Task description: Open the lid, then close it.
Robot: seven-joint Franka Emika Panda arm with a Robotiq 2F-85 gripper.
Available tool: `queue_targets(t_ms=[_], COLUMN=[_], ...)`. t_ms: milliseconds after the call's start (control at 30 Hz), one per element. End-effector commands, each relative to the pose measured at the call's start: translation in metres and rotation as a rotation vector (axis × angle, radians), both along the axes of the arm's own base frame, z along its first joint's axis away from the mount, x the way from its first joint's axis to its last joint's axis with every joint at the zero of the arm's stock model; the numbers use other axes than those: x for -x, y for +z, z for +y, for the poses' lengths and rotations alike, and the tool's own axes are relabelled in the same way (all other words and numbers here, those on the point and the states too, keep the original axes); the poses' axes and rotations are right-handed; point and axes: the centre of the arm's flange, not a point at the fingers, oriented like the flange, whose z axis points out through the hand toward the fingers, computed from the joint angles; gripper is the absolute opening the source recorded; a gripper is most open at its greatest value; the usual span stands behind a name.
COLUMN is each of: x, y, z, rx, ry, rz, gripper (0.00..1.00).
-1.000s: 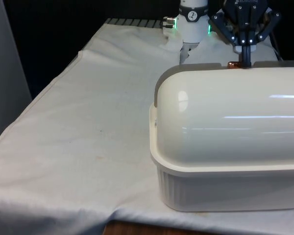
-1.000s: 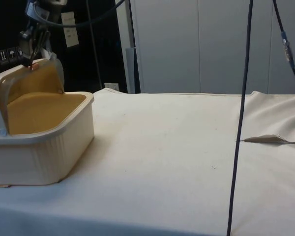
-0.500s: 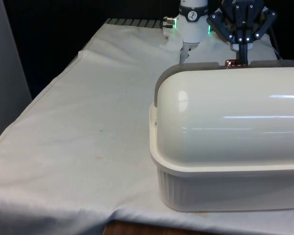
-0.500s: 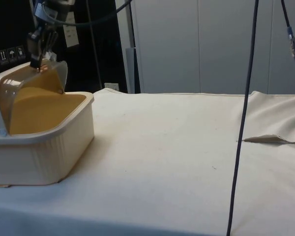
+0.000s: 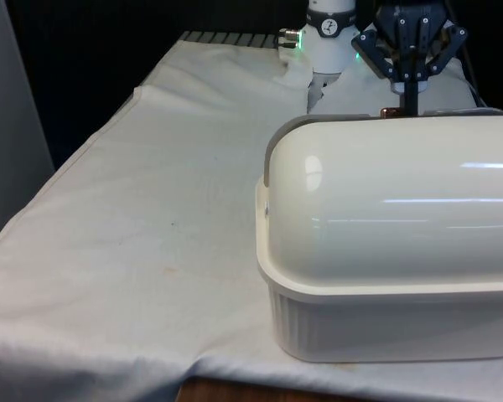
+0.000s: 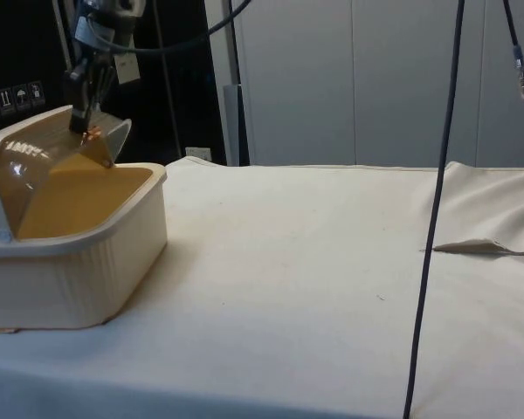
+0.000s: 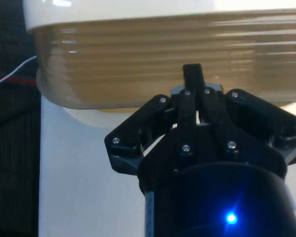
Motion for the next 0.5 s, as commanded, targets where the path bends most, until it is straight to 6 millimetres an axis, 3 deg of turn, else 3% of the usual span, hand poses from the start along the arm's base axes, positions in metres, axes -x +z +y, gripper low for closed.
queue_targets(t_ms=[0,467], x=[0.001,0.024], y=[-0.001,-0.019], z=[0.000,0.003], rx=[0.000,0.002], ry=[0.000,0.012], rz=[0.004,0.067], gripper=[0.00,0.00])
